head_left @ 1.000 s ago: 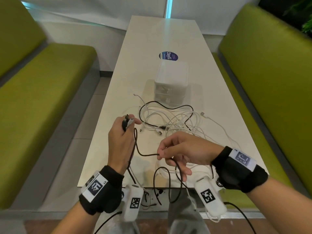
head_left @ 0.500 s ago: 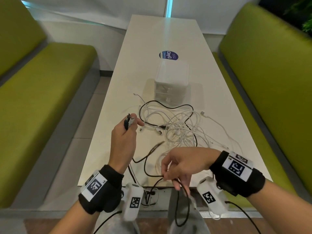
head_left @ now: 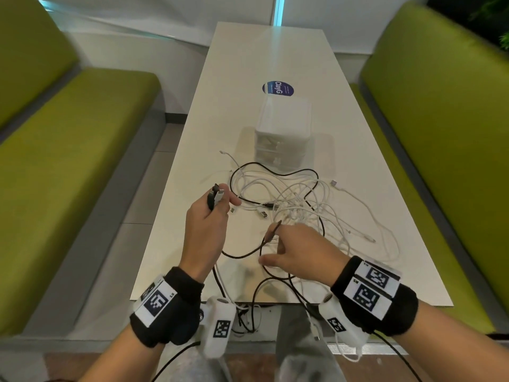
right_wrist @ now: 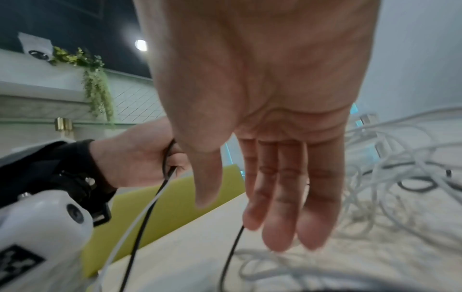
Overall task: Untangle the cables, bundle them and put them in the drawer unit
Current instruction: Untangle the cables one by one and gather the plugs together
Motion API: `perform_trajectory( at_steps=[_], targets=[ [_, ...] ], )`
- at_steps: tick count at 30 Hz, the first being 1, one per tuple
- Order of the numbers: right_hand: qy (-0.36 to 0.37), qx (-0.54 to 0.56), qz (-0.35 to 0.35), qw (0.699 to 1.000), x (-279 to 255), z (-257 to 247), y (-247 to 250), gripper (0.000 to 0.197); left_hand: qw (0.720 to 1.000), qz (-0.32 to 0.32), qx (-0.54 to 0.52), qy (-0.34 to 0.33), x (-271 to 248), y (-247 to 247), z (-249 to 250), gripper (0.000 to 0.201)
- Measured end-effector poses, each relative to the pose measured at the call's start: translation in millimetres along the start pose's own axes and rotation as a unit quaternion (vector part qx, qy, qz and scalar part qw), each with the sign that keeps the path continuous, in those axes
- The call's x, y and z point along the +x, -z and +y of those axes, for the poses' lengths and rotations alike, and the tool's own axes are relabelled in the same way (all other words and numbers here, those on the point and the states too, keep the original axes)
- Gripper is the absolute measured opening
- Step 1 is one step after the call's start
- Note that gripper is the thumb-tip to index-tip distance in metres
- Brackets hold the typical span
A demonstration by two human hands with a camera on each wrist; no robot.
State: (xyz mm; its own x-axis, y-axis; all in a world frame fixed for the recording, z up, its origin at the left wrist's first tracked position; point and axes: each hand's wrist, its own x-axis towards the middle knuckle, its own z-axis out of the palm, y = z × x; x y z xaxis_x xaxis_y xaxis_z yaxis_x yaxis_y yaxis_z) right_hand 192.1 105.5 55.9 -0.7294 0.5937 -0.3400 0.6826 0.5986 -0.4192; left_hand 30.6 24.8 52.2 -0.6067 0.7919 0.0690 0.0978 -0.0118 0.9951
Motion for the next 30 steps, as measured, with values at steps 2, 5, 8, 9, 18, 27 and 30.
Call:
perform_trajectory(
  at_steps=[2, 5, 8, 9, 18, 27, 30],
  targets=[
    [0.010, -0.037, -0.050, 0.998, 0, 1, -5, 0.040, 1.000, -0.001, -0.004, 0.004, -1, 1, 1, 0.038],
    [0.053, -0.120, -0.134, 0.982, -5, -1, -22, 0.046, 1.000, -0.002, -0.011, 0.011, -2, 1, 2, 0.038],
    [0.098, -0.196, -0.110, 0.969, -6, -4, -33, 0.032, 1.000, -0.001, -0.002, 0.008, -2, 0, 4, 0.037],
    [0.109, -0.211, -0.107, 0.966, -6, -5, -34, 0.022, 1.000, 0.001, 0.002, 0.009, -2, 0, 3, 0.037],
    [0.121, -0.159, -0.122, 0.972, -13, -8, -31, 0.016, 1.000, -0.002, -0.007, 0.004, -3, -2, 4, 0.035],
    [0.098, -0.065, -0.277, 0.954, -22, 0, -29, 0.034, 0.999, -0.028, -0.041, 0.001, -7, 0, 11, 0.045],
    [0.085, -0.091, -0.301, 0.946, -26, 4, -26, 0.037, 0.999, -0.031, -0.040, 0.007, -8, 3, 13, 0.047]
  ],
)
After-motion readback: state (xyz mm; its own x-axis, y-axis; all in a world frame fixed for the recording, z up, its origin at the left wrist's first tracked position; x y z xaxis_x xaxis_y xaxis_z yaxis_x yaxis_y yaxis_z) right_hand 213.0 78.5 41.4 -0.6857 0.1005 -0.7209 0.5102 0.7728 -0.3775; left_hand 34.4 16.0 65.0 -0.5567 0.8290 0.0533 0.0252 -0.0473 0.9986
